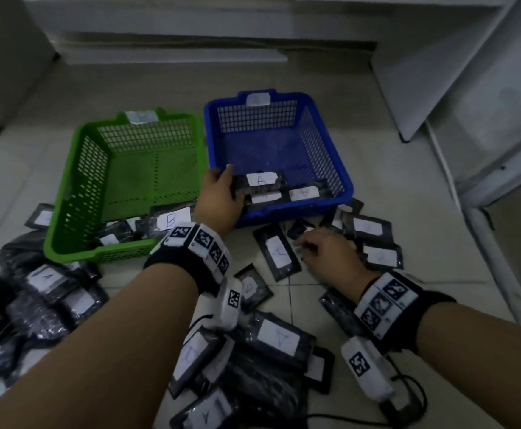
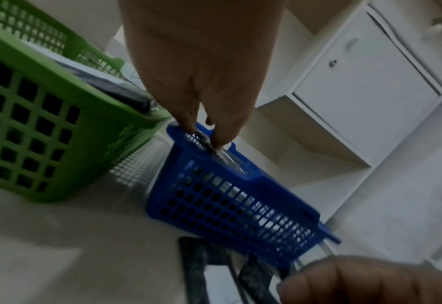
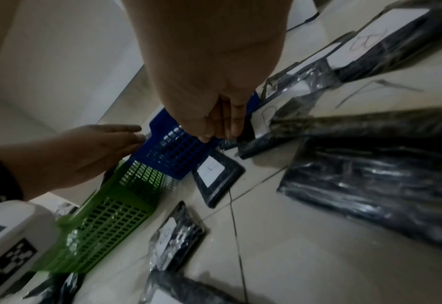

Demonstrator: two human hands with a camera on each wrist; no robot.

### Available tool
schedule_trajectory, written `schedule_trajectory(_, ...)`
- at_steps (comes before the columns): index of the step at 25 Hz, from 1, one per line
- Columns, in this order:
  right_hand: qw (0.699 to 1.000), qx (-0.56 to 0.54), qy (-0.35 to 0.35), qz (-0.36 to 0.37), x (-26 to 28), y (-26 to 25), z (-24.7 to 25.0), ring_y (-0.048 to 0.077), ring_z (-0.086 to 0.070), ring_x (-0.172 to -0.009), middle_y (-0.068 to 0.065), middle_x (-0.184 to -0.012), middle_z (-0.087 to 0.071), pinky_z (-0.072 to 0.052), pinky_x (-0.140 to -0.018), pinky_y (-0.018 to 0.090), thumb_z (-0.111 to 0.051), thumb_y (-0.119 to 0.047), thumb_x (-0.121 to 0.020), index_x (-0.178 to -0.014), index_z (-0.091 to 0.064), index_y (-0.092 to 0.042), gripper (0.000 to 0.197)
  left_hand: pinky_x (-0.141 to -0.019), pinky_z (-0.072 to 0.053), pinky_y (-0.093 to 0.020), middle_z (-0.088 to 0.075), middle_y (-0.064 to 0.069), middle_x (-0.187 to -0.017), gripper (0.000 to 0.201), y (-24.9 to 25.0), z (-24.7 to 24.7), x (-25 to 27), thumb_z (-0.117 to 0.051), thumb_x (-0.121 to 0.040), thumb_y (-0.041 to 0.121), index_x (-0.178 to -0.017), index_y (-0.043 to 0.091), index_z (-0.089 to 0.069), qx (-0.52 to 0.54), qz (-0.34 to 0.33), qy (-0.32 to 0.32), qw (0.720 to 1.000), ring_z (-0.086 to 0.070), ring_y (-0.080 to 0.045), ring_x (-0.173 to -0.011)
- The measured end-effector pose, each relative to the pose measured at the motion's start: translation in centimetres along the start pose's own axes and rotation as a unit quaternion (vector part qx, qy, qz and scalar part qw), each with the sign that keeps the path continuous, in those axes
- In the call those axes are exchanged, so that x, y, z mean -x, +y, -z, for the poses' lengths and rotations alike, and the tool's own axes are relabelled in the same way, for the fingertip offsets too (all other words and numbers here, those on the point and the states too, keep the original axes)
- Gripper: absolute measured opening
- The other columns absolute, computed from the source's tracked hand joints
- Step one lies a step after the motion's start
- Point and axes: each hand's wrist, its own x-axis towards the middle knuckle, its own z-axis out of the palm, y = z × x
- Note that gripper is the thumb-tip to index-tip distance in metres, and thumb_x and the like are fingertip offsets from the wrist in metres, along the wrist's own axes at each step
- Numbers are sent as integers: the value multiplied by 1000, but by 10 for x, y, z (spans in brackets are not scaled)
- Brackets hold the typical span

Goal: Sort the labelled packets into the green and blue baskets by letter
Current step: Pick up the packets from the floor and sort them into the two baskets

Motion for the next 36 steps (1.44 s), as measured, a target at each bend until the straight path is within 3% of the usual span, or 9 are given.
schedule_trajectory(3, 997, 54, -58, 14, -5, -9, -20, 26, -53, -110, 14, -118, -56, -37, -88, 19, -59, -14, -89, -123, -60, -8, 35, -108, -34, -28, -27, -11, -149, 51, -9, 3, 30, -55, -90, 9, -140, 12, -43, 4, -112, 61, 992, -34, -19, -134)
schedule_trajectory(6, 987, 135, -91, -12, -7, -17, -38, 29, -40, -123, 15, -131, -46, -35, -100, 32, -61, -26, -88, -137, -42, -9, 54, -82, -48, -29, -52, -2, -107, 21, -22, -6, 83, -60, -85, 9, -105, 14, -62, 13, -226, 91, 970, -53, -15, -95)
schedule_trajectory(10, 988, 124, -70, -54, -11, -23, -42, 33, -40, -119, 15, -128, -45, -39, -98, 39, -72, -27, -78, -135, -37, -12, 69, -98, -41, -30, -48, 2, -126, 59, -43, -41, 131, -67, -80, 36, -133, 24, -45, -67, -121, -102, 985, -45, -17, -114)
schedule_trajectory(12, 992, 71, -60, -85, -14, -22, -40, 32, -45, -116, 15, -125, -47, -42, -94, 37, -76, -23, -73, -131, -37, -13, 70, -99, -34, -29, -45, -3, -128, 79, -50, -52, 134, -73, -73, 44, -140, 21, -38, -86, -40, -128, 987, -41, -22, -118)
schedule_trajectory(17, 990, -104, -55, -82, -4, -39, -26, 10, -55, -86, -2, -102, -61, -39, -59, 1, -61, -6, -83, -119, -58, -16, 38, -83, -44, -21, -53, 5, -104, 43, -59, -20, 127, -78, -73, 21, -110, 31, -60, 129, 9, -171, 977, -57, -11, -91)
schedule_trajectory(22, 971, -233, 10, -52, 16, -85, -26, 10, -60, -78, -6, -84, -65, -48, -69, 19, -60, -7, -83, -97, -65, -24, 23, -69, -50, -28, -66, 5, -80, 48, -73, 59, 113, -83, -65, 5, -105, 13, -58, 333, 26, -258, 906, -59, -11, -71)
schedule_trajectory(25, 968, -248, 35, 13, 12, -117, -28, 12, -60, -84, -1, -93, -67, -49, -76, 21, -61, -5, -82, -101, -67, -20, 24, -68, -54, -29, -66, 4, -68, 34, -73, 99, 101, -73, -72, -5, -95, 7, -51, 416, 37, -178, 891, -61, -11, -65)
schedule_trajectory(30, 964, -232, 127, 39, -48, -133, -14, 14, -58, -93, -1, -102, -64, -46, -81, 24, -55, -4, -84, -107, -66, -18, 29, -78, -56, -32, -67, -1, -99, 21, -92, 111, 68, -65, -86, 9, -102, 22, -62, 297, 64, 97, 948, -65, -17, -92)
schedule_trajectory(36, 993, -82, 86, -20, -118, -90, 7, 18, -61, -92, 2, -103, -68, -49, -79, 27, -52, -11, -87, -101, -70, -21, 25, -100, -36, -37, -57, -9, -114, 27, -114, 79, 46, -59, -89, 19, -115, 21, -66, -28, 13, 100, 994, -48, -32, -109)
